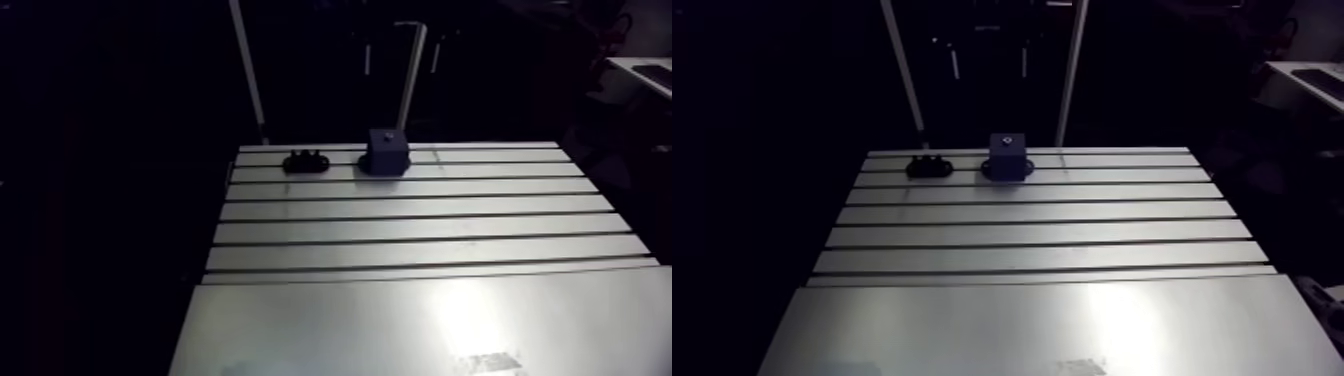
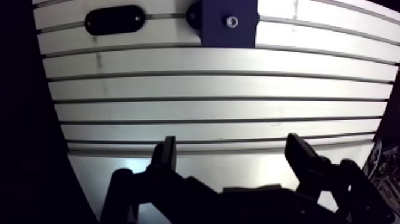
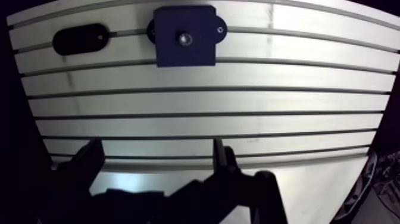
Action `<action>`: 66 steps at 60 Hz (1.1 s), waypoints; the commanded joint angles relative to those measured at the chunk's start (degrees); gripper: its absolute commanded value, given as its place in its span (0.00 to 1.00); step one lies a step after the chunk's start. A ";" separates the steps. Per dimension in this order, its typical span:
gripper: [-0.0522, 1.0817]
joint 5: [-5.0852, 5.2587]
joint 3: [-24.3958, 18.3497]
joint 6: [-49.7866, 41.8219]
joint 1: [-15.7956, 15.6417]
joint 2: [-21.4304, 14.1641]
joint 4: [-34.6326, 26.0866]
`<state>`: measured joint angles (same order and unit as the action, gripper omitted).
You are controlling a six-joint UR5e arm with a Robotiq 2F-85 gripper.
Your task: Pick up the M10 bolt and insert it into the hole until fully seated.
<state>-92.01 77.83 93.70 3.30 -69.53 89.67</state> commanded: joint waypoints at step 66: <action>0.05 2.61 6.79 0.21 -2.42 -15.59 5.87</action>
<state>-89.27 84.83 93.91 1.00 -84.30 95.68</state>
